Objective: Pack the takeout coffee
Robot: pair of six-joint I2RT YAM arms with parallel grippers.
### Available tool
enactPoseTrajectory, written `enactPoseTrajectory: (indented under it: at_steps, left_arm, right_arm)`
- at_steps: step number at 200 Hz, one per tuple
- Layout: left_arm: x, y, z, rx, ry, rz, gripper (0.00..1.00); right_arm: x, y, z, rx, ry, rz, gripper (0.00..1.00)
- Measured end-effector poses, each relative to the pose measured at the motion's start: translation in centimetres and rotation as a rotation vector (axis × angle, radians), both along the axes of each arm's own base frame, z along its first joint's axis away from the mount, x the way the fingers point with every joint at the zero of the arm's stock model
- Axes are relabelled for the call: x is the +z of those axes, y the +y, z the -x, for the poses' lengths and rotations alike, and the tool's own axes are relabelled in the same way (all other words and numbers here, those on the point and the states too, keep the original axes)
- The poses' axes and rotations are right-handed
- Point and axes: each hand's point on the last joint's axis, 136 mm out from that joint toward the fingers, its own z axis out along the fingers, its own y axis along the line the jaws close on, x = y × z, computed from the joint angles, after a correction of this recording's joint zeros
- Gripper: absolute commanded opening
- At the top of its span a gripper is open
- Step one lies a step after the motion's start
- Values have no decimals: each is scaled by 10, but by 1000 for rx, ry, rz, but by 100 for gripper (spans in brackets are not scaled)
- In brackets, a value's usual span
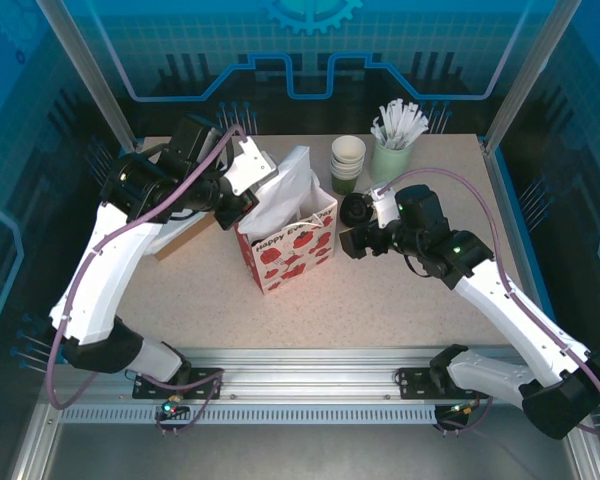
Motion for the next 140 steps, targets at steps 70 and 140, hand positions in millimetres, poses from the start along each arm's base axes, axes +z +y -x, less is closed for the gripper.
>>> enactPoseTrajectory:
  at_steps: [70,140]
  left_arm:
    - [-19,-3,-16,36,39,-29,0]
    - [-53,-22,-47,54,103,-44,12]
  right_arm:
    - [0,4,3,11,3,-8,96]
    - [0,5,3,13,5,-9,96]
